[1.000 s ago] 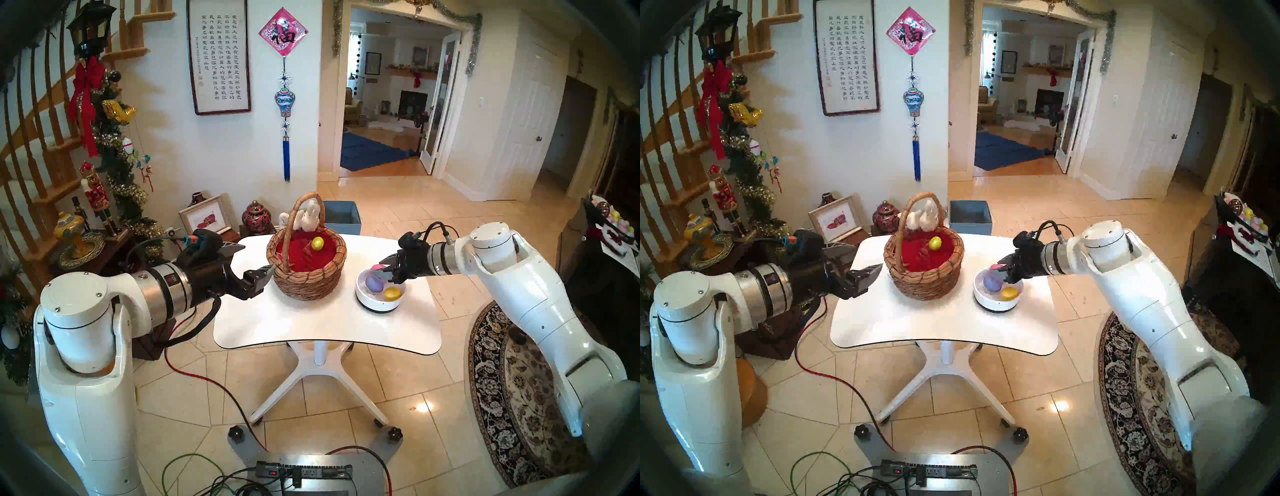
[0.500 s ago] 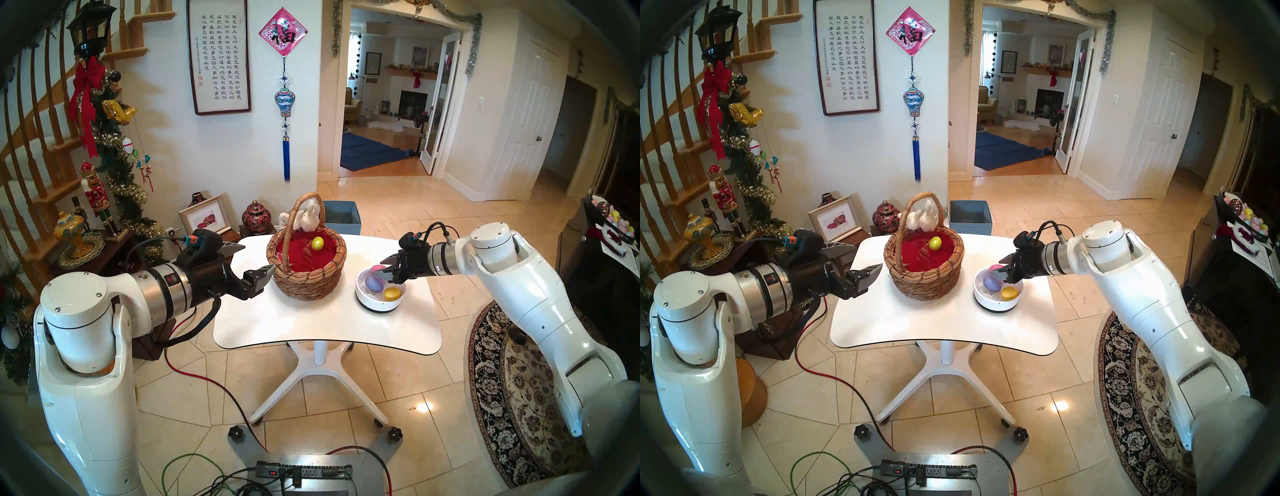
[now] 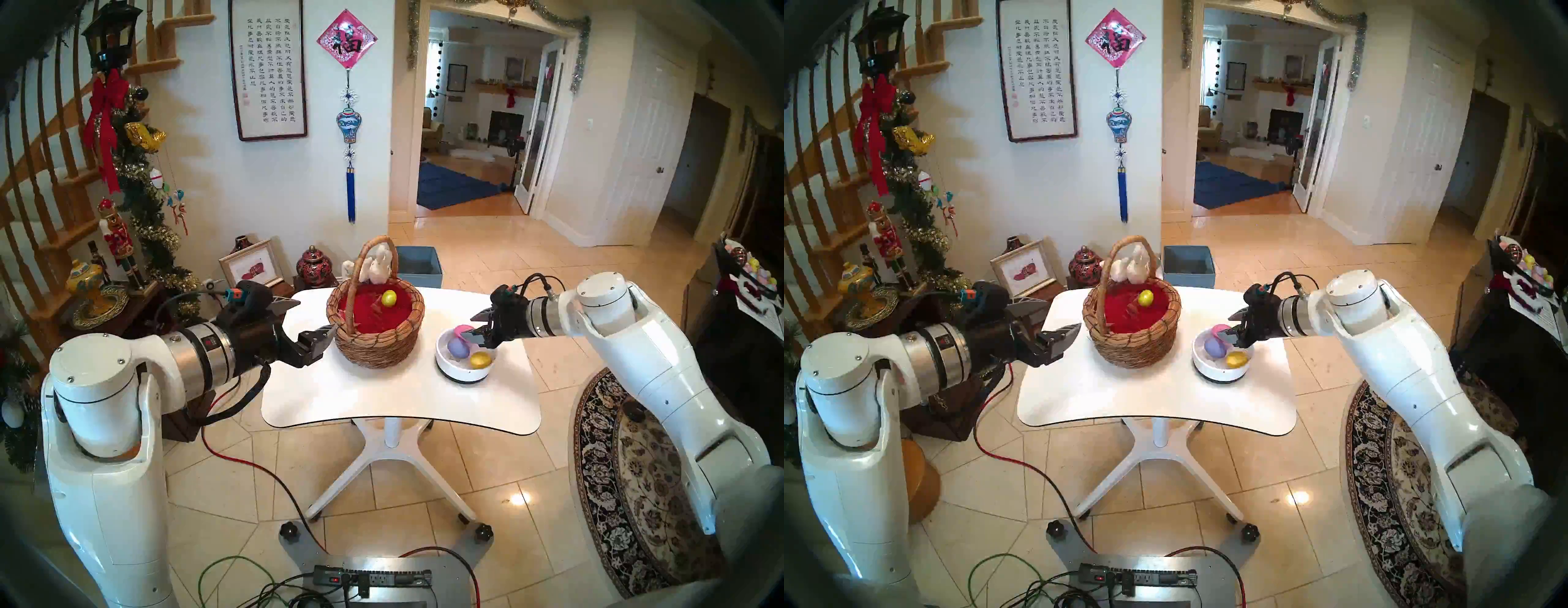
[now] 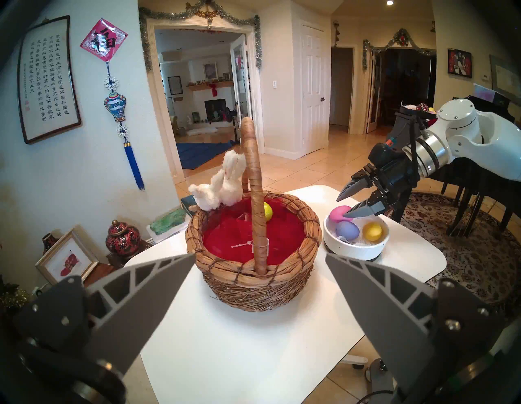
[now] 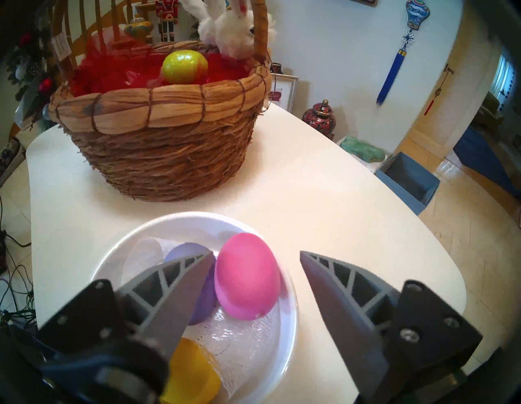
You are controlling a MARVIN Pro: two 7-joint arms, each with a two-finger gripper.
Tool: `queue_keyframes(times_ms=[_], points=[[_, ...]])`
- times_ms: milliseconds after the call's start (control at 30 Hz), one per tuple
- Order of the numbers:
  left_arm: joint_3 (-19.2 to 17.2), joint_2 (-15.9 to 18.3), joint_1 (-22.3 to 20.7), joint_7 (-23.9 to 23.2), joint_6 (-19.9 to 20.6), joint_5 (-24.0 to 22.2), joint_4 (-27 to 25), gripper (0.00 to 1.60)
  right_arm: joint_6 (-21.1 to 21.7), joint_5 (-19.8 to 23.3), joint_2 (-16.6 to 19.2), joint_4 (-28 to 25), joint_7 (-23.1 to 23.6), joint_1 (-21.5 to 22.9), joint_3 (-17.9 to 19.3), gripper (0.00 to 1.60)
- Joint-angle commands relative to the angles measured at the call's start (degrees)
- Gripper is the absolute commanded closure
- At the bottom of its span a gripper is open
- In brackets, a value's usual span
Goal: Put easter egg into basket
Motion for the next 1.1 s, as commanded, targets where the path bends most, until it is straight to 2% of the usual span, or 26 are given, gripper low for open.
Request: queue_keyframes(times_ms=[0,500,700,867,1000,1067], points=[[0.1,0.0,-0.1,0.0,0.0,0.0,-0.3,0.00,-0.4,0.5,0.0,-0.1,0.3,0.2,0.5,0.39],[0.1,0.0,-0.1,0.0,0.0,0.0,-0.3,0.00,0.4,0.6,-0.3,0.9,0.7,0.2,-0.3,0.40],[0.1,0.0,-0.1,0.0,0.0,0.0,-0.3,0.00,0.4,0.6,-0.4,1.1,0.7,0.2,-0.4,0.46],[0.1,0.0,-0.1,0.0,0.0,0.0,-0.3,0.00,0.6,0.7,-0.4,1.0,0.5,0.2,-0.4,0.60],[0.1,0.0,-0.1,0.0,0.0,0.0,-0.3,0.00,0.5,0.8,-0.3,0.9,0.5,0.3,-0.4,0.80],[0.1,0.0,-0.1,0.0,0.0,0.0,-0.3,0.00,0.5,1.0,-0.1,0.5,0.4,0.3,-0.2,0.84]])
